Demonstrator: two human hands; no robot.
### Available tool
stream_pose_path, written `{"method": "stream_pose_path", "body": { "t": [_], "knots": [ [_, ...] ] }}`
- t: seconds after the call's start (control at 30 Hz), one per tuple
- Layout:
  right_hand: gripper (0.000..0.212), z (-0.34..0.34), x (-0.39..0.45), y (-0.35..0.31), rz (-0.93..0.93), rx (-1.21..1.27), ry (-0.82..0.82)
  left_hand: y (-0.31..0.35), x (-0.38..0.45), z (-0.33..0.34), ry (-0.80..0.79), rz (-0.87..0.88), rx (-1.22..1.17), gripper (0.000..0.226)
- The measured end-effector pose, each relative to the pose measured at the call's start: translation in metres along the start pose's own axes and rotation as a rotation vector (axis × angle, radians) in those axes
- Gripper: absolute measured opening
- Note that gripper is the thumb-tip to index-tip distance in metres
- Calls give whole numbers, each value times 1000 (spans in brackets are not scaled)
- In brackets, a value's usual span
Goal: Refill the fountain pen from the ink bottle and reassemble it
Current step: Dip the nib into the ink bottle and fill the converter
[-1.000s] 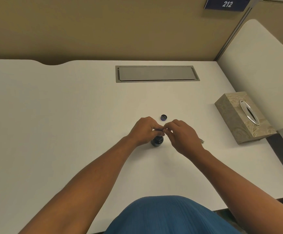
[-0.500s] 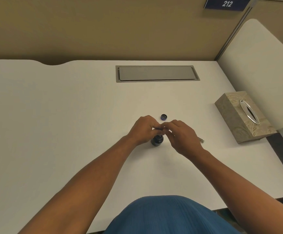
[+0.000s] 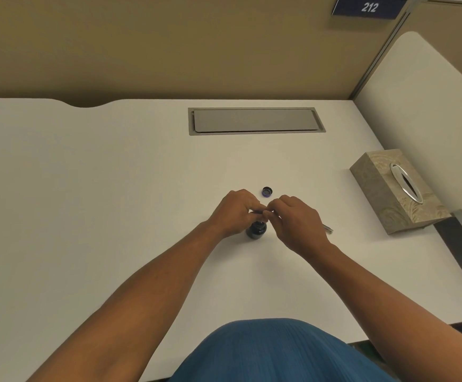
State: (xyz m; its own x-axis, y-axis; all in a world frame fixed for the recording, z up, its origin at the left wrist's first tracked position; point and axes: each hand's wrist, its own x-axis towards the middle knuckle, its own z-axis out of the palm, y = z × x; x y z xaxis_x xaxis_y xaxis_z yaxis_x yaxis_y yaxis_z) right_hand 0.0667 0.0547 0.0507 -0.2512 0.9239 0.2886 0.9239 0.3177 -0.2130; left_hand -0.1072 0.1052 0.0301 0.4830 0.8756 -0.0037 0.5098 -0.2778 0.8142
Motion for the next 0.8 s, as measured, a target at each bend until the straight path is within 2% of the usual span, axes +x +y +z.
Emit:
{"method": "stream_pose_path", "body": {
  "t": [0.27,0.57,0.8],
  "knots": [
    [7,-7,0,2,61,57,-35,-5,1,-1,-3,-26,-22,22],
    [3,-28,-6,11,272,259,10,-11,-3,-9,187,-164,-246,15],
    [3,-32,-18,8,324,326,53,-15,-10,-2,226,-236,-337,13]
  ]
}}
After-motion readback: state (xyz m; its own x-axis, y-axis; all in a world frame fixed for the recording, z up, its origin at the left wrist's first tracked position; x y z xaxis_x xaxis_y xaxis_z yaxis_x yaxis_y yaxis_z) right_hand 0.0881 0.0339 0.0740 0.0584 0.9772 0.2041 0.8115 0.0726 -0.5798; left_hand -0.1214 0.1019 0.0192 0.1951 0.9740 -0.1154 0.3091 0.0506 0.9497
